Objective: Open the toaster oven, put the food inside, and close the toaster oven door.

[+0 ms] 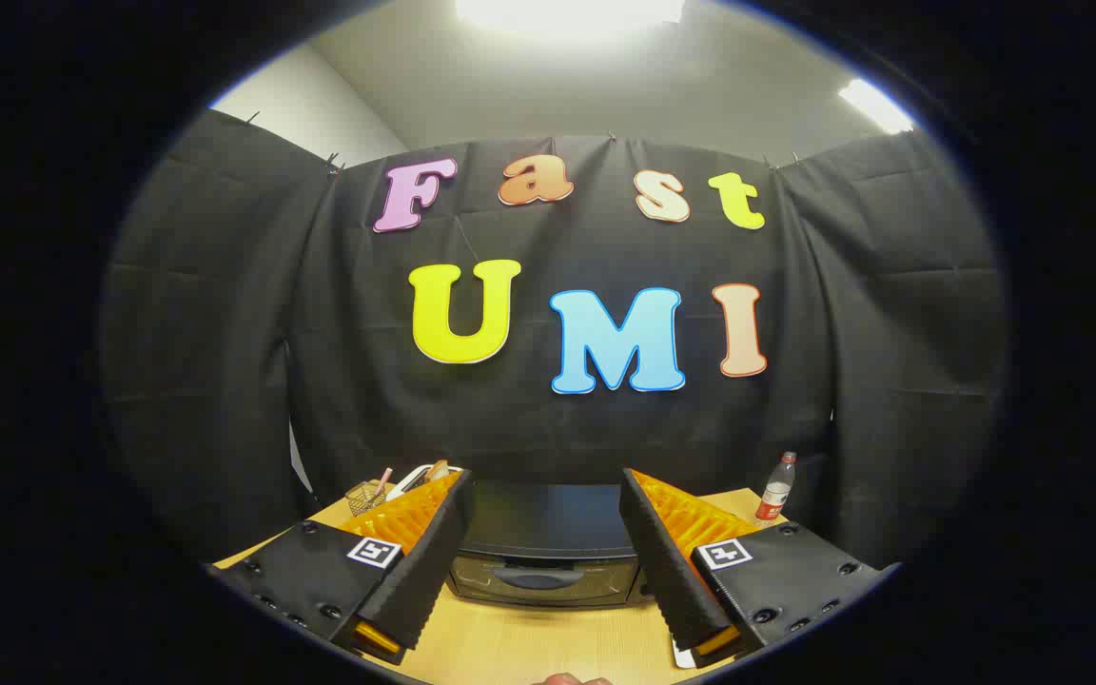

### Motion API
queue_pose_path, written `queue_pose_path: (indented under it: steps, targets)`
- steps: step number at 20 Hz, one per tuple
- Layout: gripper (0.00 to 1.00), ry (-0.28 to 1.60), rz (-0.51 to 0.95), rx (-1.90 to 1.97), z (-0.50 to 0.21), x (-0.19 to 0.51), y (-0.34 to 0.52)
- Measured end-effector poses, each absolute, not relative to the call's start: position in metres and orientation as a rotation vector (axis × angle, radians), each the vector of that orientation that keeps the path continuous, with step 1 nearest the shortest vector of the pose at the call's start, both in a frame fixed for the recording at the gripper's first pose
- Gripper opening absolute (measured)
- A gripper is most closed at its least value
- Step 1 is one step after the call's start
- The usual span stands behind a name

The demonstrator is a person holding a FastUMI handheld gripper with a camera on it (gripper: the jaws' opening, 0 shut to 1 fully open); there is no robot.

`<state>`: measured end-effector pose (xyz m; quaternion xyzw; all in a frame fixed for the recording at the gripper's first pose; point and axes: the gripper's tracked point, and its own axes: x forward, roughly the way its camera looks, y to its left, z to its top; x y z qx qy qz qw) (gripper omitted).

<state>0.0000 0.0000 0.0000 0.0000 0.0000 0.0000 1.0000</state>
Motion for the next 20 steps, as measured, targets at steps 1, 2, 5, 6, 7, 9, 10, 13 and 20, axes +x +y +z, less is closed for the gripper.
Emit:
queue_pose_path:
  steps: [1, 2, 5, 6, 7, 9, 10, 13, 20]
  targets:
    - [0.97, 0.0, -0.003, 0.004, 0.0, -0.001, -0.001]
    - [0.97, 0.0, -0.007, 0.008, -0.001, -0.003, -0.002]
    - [0.97, 0.006, -0.021, 0.009, -0.005, -0.005, -0.007]
    - [0.97, 0.007, -0.026, 0.013, -0.005, -0.005, -0.007]
    - [0.97, 0.009, -0.029, 0.017, -0.007, -0.006, -0.009]
    - [0.97, 0.015, -0.032, 0.021, -0.008, -0.007, -0.01]
    - [0.97, 0.018, -0.032, 0.025, -0.01, -0.007, -0.01]
    - [0.97, 0.028, -0.028, 0.032, -0.013, -0.008, -0.009]
    - [0.97, 0.051, 0.001, 0.027, -0.025, -0.002, -0.001]
